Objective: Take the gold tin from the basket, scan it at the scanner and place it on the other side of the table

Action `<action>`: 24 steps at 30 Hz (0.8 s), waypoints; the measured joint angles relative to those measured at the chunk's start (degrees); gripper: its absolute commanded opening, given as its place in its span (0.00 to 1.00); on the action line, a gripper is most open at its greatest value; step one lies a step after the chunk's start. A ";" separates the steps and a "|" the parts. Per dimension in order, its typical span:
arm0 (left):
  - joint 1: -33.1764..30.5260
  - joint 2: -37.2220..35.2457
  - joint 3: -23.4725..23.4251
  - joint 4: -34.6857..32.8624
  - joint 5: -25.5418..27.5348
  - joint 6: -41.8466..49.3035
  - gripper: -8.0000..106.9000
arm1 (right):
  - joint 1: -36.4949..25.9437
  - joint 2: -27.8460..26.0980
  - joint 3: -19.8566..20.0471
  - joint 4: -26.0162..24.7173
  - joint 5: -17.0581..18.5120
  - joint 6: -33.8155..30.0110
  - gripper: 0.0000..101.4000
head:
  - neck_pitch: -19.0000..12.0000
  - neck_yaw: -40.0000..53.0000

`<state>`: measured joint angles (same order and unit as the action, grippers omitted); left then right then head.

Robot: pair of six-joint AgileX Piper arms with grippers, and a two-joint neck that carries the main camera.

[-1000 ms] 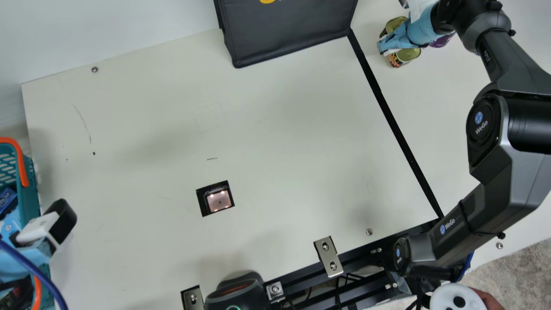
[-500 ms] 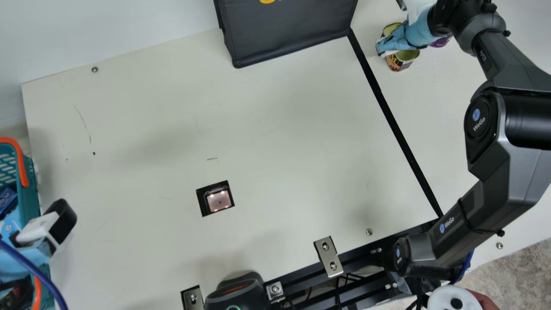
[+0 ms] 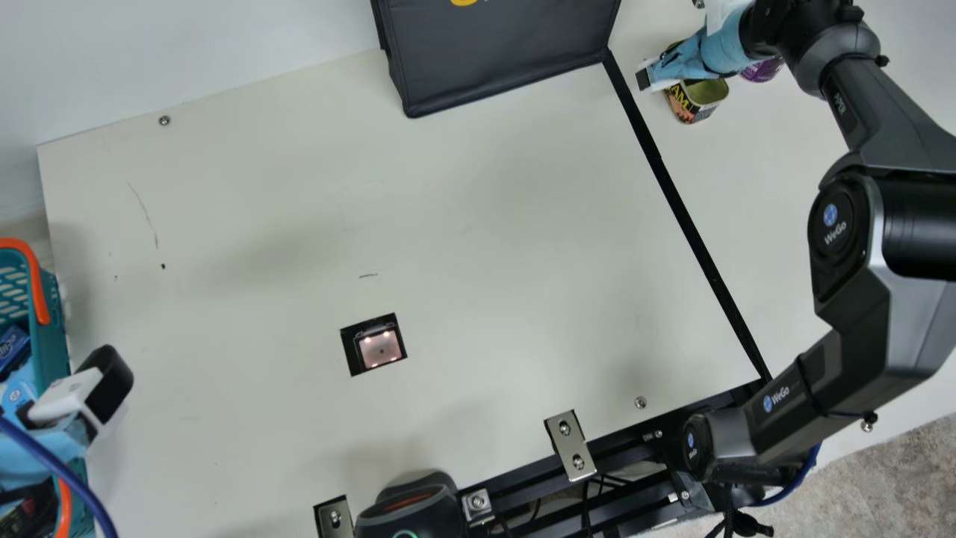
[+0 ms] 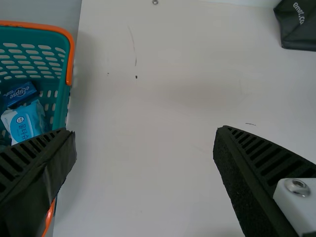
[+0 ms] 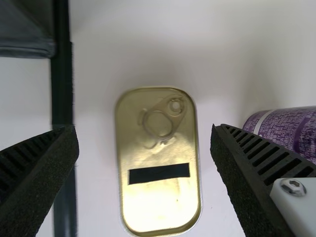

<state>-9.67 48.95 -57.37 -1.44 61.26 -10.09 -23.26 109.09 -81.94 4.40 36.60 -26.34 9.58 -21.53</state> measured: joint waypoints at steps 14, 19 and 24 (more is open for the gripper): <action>0.00 0.00 0.00 0.00 0.00 0.00 0.85 | 1.39 -15.44 8.44 -1.92 1.58 7.70 0.94 | 0.00 0.09; 0.00 0.00 0.00 0.00 0.00 0.00 0.85 | 0.91 -22.26 12.73 -0.51 2.89 8.25 0.94 | 0.00 0.09; 0.00 0.00 0.00 0.00 0.00 0.00 0.85 | 0.69 -29.84 17.15 1.04 4.36 7.97 0.94 | 0.00 0.09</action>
<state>-9.67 48.95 -57.37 -1.44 61.26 -10.09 -22.57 79.25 -64.79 5.44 40.96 -18.36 9.58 -21.45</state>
